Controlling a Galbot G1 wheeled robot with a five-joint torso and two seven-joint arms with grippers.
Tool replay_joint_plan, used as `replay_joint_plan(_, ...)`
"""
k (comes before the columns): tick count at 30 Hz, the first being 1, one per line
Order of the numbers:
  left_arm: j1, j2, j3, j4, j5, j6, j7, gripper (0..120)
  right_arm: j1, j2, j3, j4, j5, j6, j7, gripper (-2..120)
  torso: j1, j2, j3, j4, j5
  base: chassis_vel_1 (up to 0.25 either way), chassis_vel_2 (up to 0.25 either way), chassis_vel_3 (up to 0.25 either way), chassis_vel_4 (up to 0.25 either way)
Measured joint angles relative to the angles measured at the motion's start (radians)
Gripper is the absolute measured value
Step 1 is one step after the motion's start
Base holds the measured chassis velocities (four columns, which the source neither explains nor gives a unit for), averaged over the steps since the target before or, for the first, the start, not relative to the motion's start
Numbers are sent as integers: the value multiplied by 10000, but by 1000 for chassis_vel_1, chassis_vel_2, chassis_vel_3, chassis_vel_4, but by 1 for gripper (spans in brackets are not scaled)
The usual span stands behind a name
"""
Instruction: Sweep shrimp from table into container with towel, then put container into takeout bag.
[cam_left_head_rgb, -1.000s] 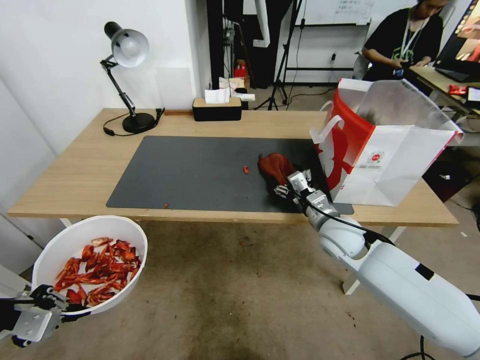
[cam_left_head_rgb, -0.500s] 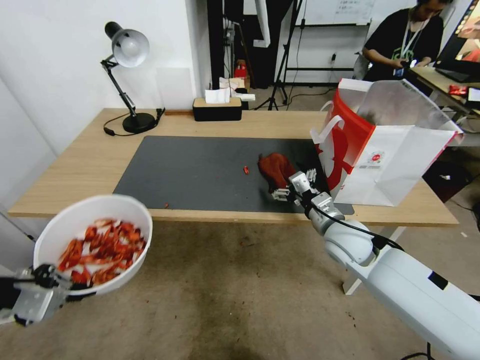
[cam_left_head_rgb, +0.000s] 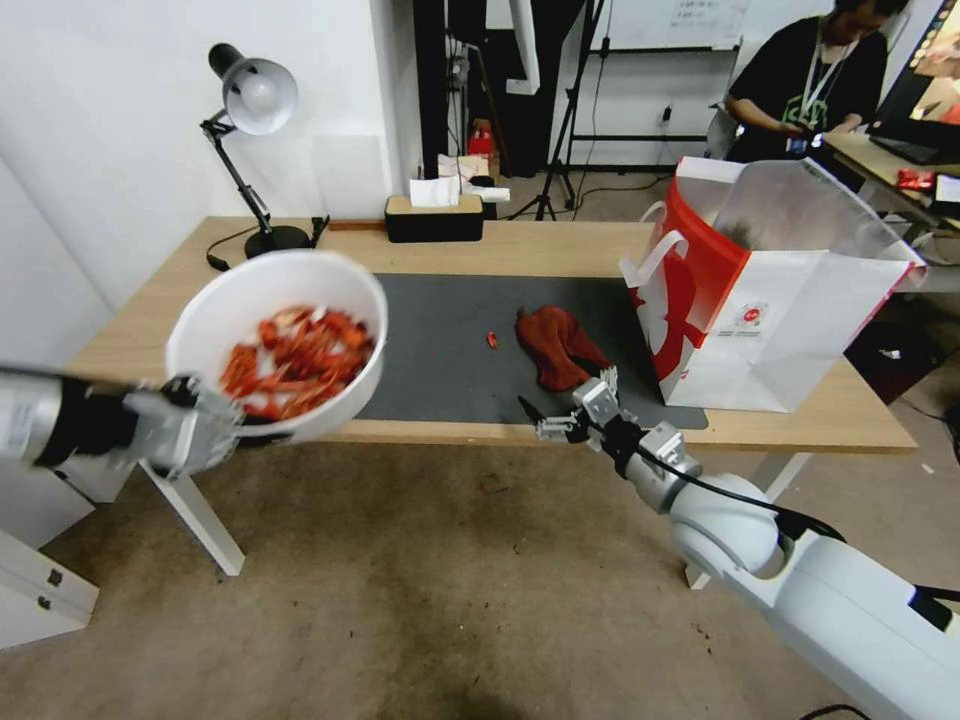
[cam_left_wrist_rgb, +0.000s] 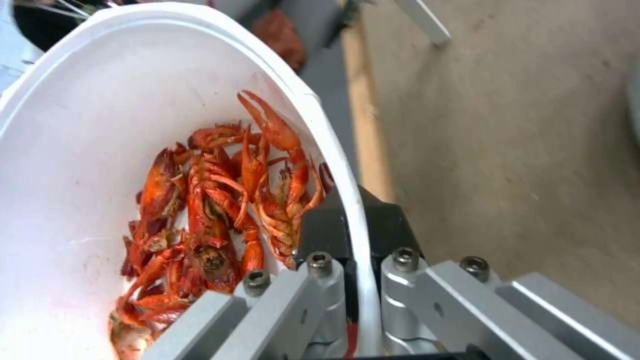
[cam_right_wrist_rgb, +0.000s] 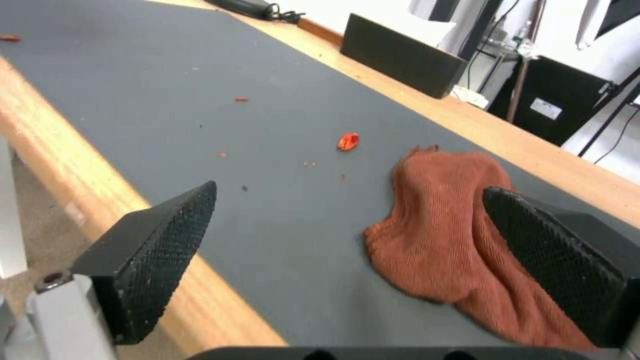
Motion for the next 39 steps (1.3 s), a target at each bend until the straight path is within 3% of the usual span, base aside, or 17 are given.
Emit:
replay_joint_plan(5,-259,-1364,69,649,-90,287,-16,0,-590,-117,354,235,-164,4,-62,100,-1,0,0,0,1,0,0,0,0)
replay_joint_plan(6,-259,-1364,69,649,-90,287,-16,0,-590,-117,354,235,-164,4,-62,100,-1,0,0,0,1,0,0,0,0)
replay_joint_plan(8,-571,-2359,264,1231,-62,429,53,0,-1068,-215,591,378,-304,14,-130,100,0,-1,0,-6,2,0,0,0,0)
replay_joint_plan(9,-571,-2359,264,1231,-62,429,53,0,-1068,-215,591,378,-304,14,-130,100,0,-1,0,-6,2,0,0,0,0)
replay_joint_plan(11,-890,-3045,499,1663,8,485,183,0,-1421,-289,800,476,-371,27,-154,100,0,-1,0,-4,1,0,0,0,0)
replay_joint_plan(12,-1442,-3692,997,2109,90,508,296,0,-1765,-348,1029,542,-431,51,-178,100,0,-1,0,-2,1,0,0,0,0)
replay_joint_plan(13,-1442,-3692,997,2109,90,508,296,0,-1765,-348,1029,542,-431,51,-178,100,0,-1,0,-2,1,0,0,0,0)
replay_joint_plan(15,-2767,-4716,2459,2735,63,485,352,0,-2357,-411,1506,625,-553,140,-210,100,0,-1,0,3,-2,0,0,0,0)
replay_joint_plan(17,-3131,-5032,2835,2944,34,473,355,0,-2564,-421,1689,666,-598,160,-215,100,0,-2,0,1,-3,0,0,0,0)
replay_joint_plan(19,-4752,-6765,4229,4044,-176,282,388,0,-3327,-399,2455,887,-838,240,-216,100,1,-1,1,-18,5,0,0,0,0)
replay_joint_plan(20,-4752,-6765,4229,4044,-176,282,388,0,-3327,-399,2455,887,-838,240,-216,100,1,-1,1,-18,5,0,0,0,0)
replay_joint_plan(23,-5736,-7995,4801,4934,-428,228,411,0,-3651,-316,2799,1052,-955,285,-213,100,1,-2,1,-4,11,0,0,0,0)
replay_joint_plan(27,-6091,-8527,4977,5321,-552,218,423,0,-3831,-293,2968,1101,-997,313,-211,100,1,-2,1,0,2,0,0,0,0)
replay_joint_plan(29,-6659,-9394,5339,5798,-873,199,411,0,-4113,-263,3231,1150,-1053,422,-214,100,0,-1,1,3,-2,0,0,0,0)
replay_joint_plan(30,-6659,-9394,5339,5798,-873,199,411,0,-4113,-263,3231,1150,-1053,422,-214,100,0,-1,1,3,-2,0,0,0,0)
replay_joint_plan(32,-7073,-10379,5482,6187,-1187,195,357,0,-4265,-217,3402,1154,-1101,502,-219,100,0,-1,1,-1,5,0,0,0,0)
replay_joint_plan(39,-7512,-11820,5561,6794,-1743,203,218,0,-4433,-175,3602,1179,-1132,623,-229,100,0,-2,0,-7,9,0,0,0,0)
